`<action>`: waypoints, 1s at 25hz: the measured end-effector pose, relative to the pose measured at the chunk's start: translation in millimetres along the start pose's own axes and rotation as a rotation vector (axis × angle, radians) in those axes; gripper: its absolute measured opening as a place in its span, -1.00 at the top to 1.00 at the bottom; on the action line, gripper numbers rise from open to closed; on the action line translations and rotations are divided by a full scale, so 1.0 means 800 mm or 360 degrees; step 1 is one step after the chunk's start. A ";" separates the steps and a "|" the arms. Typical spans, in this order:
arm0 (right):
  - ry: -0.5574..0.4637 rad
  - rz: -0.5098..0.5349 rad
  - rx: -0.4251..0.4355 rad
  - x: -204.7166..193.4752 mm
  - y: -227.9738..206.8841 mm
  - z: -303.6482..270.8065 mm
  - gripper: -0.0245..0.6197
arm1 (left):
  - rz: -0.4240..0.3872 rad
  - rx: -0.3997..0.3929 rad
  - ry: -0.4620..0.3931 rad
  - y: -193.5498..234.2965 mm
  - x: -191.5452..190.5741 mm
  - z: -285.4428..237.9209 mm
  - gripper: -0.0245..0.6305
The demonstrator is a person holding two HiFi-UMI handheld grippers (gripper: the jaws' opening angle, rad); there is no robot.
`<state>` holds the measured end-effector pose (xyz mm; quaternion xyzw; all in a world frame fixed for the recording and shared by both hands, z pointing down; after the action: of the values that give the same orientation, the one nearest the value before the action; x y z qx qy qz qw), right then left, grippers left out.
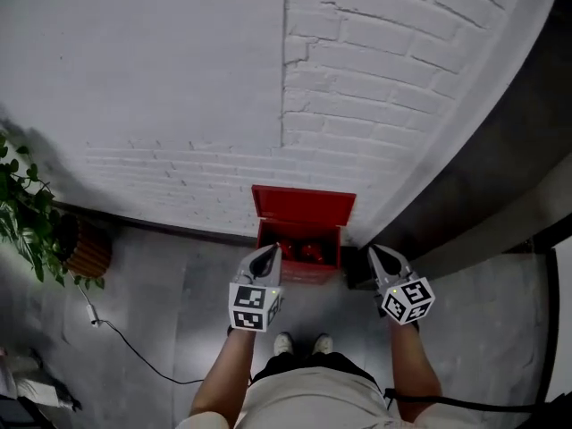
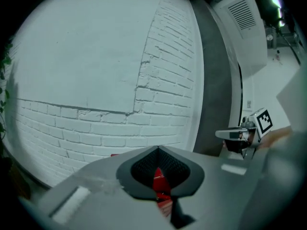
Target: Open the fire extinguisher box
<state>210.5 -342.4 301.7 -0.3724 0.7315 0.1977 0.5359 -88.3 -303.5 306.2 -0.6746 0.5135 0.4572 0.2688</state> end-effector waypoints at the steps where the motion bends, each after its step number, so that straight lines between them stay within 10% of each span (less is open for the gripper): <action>1: -0.0013 0.0010 -0.0001 0.007 0.003 0.003 0.90 | -0.0018 -0.0002 -0.0001 -0.002 0.005 0.004 0.91; 25: -0.0100 0.0044 0.0030 0.043 0.013 0.022 0.90 | -0.0080 0.0022 -0.0071 -0.032 0.045 0.026 0.91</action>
<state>208.3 -335.1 262.7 -0.3508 0.7212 0.2100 0.5593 -69.3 -293.6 261.9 -0.6750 0.4935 0.4617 0.2962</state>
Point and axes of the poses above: the fingertips, and each gripper's own axes: z backward along the fingers, y to its left, x out of its top, the point moved 8 cm from there along z, backward along the fingers, and after that the axes turned 8 degrees about y, right-handed, at the moved point
